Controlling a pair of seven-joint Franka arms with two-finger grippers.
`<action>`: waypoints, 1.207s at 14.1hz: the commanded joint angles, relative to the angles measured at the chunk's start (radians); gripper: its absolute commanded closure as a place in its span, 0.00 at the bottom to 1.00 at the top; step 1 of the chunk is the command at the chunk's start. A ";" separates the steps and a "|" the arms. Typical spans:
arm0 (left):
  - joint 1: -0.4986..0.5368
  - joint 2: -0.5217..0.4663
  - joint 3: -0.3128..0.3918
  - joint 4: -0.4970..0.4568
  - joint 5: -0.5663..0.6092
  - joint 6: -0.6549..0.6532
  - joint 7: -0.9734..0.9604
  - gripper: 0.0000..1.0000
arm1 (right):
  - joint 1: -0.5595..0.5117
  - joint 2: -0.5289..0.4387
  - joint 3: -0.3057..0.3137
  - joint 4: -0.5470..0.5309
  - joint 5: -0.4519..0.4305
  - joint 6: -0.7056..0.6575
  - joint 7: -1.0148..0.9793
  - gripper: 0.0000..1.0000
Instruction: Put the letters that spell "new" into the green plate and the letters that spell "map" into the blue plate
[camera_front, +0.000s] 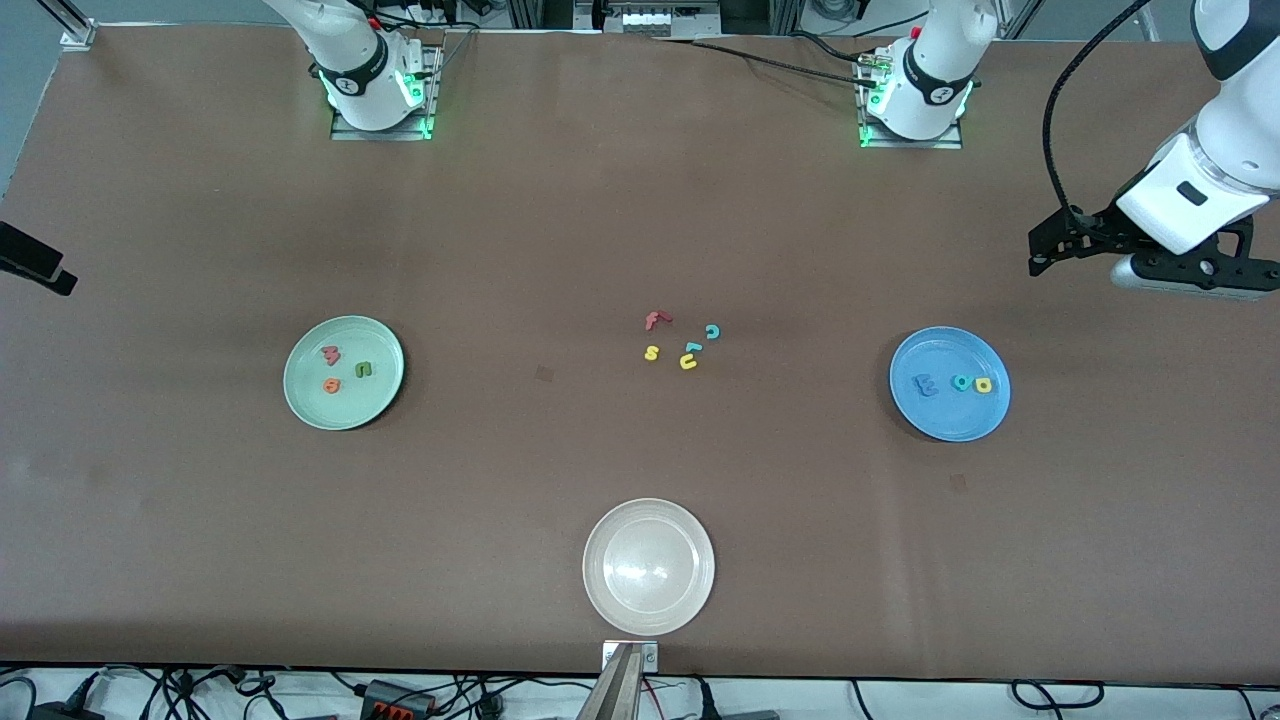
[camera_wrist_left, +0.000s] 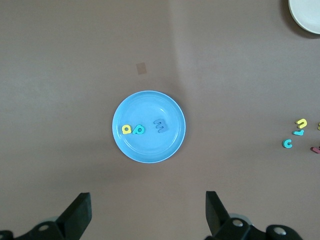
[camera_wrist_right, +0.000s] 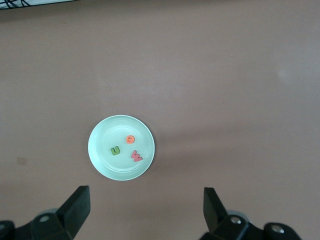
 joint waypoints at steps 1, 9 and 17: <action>-0.003 0.014 -0.002 0.030 -0.003 -0.024 -0.011 0.00 | -0.026 -0.049 0.039 -0.054 -0.016 -0.007 -0.002 0.00; -0.003 0.014 -0.002 0.030 -0.003 -0.024 -0.011 0.00 | 0.079 -0.084 -0.066 -0.105 -0.053 0.012 -0.002 0.00; -0.003 0.014 -0.002 0.030 -0.003 -0.024 -0.011 0.00 | 0.085 -0.150 -0.066 -0.217 -0.057 0.053 -0.005 0.00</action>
